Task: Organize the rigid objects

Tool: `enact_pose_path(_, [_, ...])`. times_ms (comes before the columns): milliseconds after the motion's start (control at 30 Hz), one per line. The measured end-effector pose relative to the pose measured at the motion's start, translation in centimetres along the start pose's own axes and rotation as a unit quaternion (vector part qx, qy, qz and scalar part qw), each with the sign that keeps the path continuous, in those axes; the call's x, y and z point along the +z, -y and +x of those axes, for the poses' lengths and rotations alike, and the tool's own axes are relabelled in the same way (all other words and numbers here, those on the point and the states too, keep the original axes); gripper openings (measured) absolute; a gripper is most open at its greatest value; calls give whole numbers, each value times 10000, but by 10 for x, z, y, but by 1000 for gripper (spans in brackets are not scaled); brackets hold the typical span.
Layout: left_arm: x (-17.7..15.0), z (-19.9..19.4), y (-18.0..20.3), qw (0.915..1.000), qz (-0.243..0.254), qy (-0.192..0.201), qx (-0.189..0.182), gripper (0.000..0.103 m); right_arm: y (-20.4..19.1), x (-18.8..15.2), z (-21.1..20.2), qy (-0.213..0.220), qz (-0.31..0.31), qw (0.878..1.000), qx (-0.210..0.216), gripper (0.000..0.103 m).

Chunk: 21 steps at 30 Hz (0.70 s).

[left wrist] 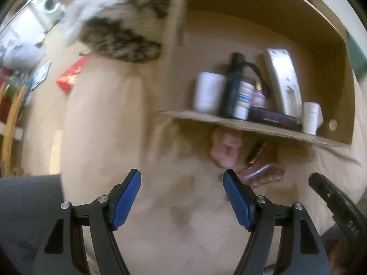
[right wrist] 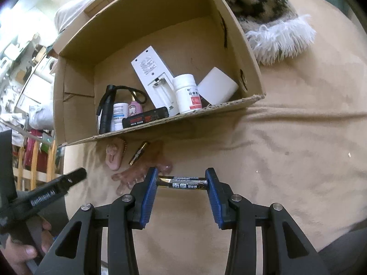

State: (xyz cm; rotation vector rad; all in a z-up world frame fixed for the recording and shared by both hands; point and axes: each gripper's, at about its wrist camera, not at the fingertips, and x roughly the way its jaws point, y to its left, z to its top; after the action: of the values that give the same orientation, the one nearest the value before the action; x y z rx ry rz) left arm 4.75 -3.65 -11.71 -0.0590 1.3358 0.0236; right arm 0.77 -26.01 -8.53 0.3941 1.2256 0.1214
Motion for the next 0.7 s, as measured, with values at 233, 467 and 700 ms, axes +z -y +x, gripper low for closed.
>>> enact_pose_path(233, [28,28,41,9983,571,-49,-75,71,-5,9,20,6,-8,10000,77,44])
enact_pose_path(467, [38,53,54,9967,779,-162,-144,35,-6,8,24,3,-1,10000,66,44])
enact_pose_path(700, [28,48,46,9976,681,-136,-27,34,-14,8,25,45,-145,9999,2,44])
